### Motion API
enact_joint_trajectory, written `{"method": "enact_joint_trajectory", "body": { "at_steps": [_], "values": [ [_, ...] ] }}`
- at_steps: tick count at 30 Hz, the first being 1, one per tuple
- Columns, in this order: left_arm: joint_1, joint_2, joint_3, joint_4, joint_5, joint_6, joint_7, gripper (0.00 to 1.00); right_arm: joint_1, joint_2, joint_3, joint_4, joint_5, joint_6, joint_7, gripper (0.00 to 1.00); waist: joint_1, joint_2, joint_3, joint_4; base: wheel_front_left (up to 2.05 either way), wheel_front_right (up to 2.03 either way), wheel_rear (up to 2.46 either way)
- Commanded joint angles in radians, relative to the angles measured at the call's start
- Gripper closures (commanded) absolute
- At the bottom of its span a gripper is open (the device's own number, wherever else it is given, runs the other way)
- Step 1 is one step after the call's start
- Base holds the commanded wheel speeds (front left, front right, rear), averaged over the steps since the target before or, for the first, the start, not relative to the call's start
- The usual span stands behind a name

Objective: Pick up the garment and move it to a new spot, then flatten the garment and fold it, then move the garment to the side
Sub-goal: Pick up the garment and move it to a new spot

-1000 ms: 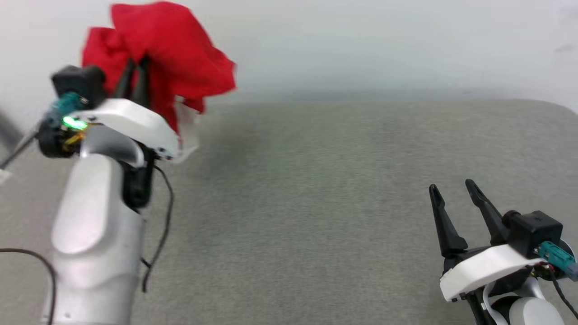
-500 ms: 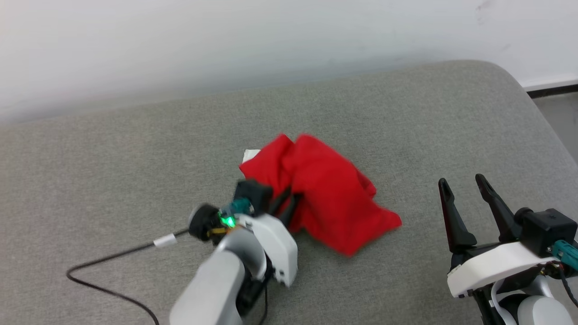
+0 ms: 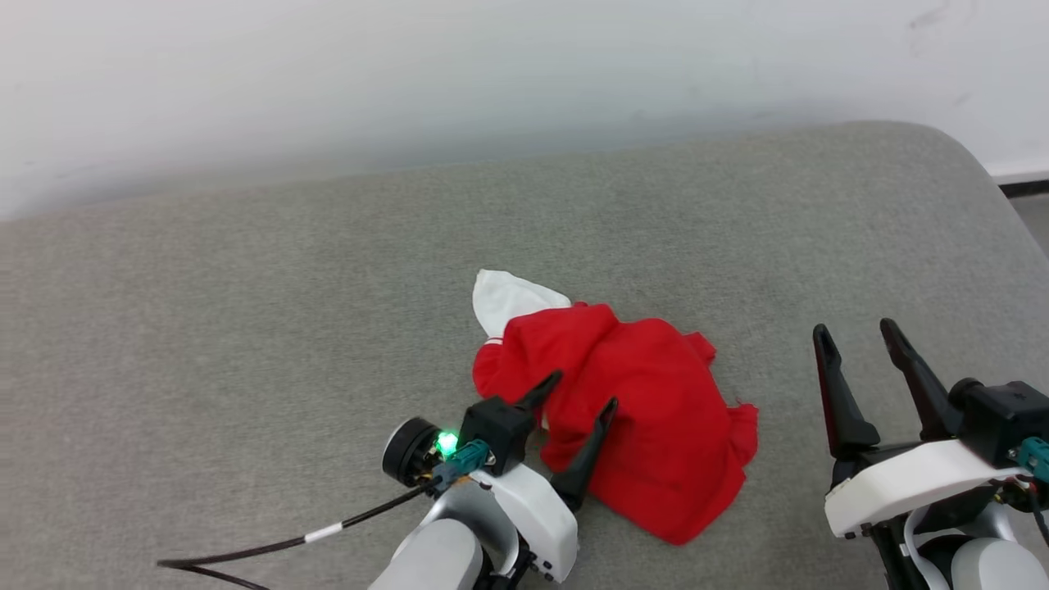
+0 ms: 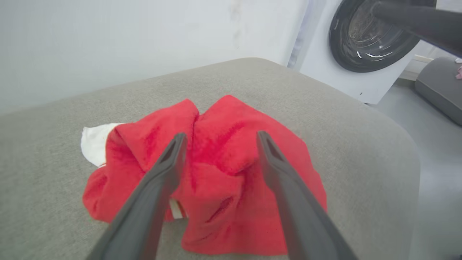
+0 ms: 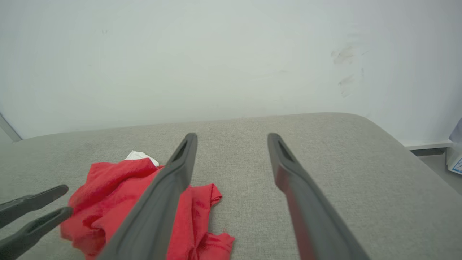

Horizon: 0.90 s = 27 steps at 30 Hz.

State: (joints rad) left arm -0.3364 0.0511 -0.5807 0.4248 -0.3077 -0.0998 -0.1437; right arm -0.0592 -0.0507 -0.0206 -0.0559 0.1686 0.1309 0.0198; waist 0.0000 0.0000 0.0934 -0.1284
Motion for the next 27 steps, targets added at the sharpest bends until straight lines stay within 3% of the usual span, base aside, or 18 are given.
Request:
{"method": "enact_joint_trajectory", "body": {
  "at_steps": [1,8,18,27],
  "values": [
    [0.007,0.001,0.003,-0.019,-0.005,0.010,-0.022,0.00,0.008,0.001,-0.003,-0.004,-0.005,0.000,0.005,0.00,0.0000,0.0000,-0.013,0.022,0.00,0.00,0.00],
    [0.005,0.007,0.080,-0.077,-0.056,0.084,-0.064,0.00,0.029,0.001,-0.029,-0.017,-0.017,0.000,0.031,0.00,0.0000,0.0000,-0.057,0.084,0.00,0.00,0.00],
    [0.071,0.120,0.250,-0.141,-0.108,0.204,-0.069,0.00,0.081,0.001,-0.054,-0.028,-0.017,0.000,0.052,0.00,0.0000,0.0000,-0.101,0.133,0.00,0.00,0.00],
    [0.180,0.194,0.282,-0.216,-0.116,0.239,-0.029,0.00,0.114,0.001,-0.052,-0.031,-0.010,0.000,0.063,0.00,0.0000,0.0000,-0.123,0.142,0.00,0.00,0.00]
  ]
}}
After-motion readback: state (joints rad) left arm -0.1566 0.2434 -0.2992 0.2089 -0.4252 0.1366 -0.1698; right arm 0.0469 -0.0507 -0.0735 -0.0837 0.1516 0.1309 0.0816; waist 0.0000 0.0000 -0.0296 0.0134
